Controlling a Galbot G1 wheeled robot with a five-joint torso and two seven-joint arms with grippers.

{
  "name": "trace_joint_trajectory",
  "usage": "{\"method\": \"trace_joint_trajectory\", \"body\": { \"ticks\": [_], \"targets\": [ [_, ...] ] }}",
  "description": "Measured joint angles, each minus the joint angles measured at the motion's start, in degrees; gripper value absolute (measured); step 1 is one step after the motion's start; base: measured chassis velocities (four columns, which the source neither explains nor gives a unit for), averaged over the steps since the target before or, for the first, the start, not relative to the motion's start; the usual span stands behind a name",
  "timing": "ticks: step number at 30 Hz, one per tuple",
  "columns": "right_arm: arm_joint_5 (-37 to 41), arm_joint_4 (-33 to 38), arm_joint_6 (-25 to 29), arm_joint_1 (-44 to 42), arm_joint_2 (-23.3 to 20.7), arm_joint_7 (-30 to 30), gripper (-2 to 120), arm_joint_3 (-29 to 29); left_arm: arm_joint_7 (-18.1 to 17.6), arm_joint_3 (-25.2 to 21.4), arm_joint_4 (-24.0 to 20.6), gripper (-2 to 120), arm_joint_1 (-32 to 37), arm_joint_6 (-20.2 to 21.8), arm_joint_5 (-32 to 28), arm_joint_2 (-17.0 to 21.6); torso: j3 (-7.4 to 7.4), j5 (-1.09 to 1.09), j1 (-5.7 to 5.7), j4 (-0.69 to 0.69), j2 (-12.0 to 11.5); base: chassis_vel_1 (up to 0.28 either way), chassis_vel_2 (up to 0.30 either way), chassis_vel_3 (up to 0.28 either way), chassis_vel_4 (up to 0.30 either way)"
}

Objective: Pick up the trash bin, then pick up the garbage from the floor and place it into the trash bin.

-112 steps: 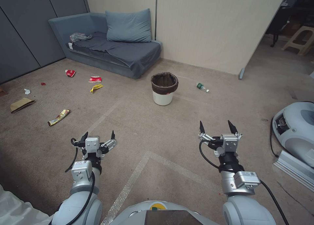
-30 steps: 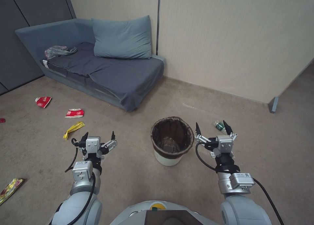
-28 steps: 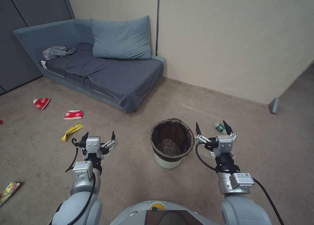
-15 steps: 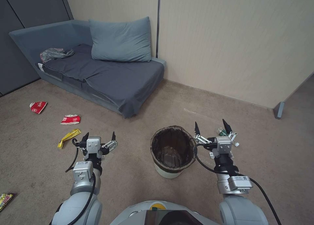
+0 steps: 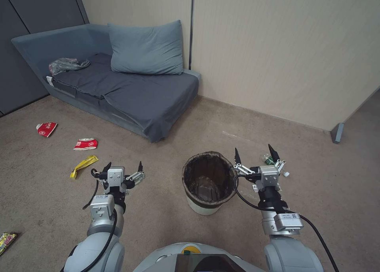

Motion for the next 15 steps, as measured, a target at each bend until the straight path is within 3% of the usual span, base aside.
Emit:
{"method": "trace_joint_trajectory", "body": {
  "ticks": [6, 12, 14, 15],
  "targets": [
    [0.0, -0.4, 0.2, 0.1, 0.0, 0.6, 100, 0.6, 3.4, 0.5, 0.0, 100, -1.1, 0.4, -8.7, 2.4, 0.00, 0.00, 0.00, -0.01, 0.0, 0.000, 0.000, 0.000, 0.000],
    [1.0, -0.7, -0.1, 1.3, 0.0, 0.3, 100, 2.7, 5.3, 0.6, 1.0, 100, -8.4, 2.6, -24.6, 8.4, 0.00, -0.01, 0.00, -0.02, 0.0, 0.000, 0.000, 0.000, 0.000],
    [1.2, -0.8, -0.1, 1.5, 0.0, 0.2, 100, 3.0, 5.3, 0.6, 1.1, 100, -8.6, 2.7, -25.2, 8.6, 0.01, -0.02, 0.00, -0.01, 0.0, 0.000, 0.000, 0.000, 0.000],
    [2.2, -0.9, -0.6, 2.6, 0.0, -0.1, 100, 4.6, 5.7, 0.9, 2.1, 100, -10.2, 3.5, -28.8, 10.3, 0.01, -0.01, 0.00, -0.02, 0.0, 0.000, 0.000, 0.000, 0.000]
  ]
}}
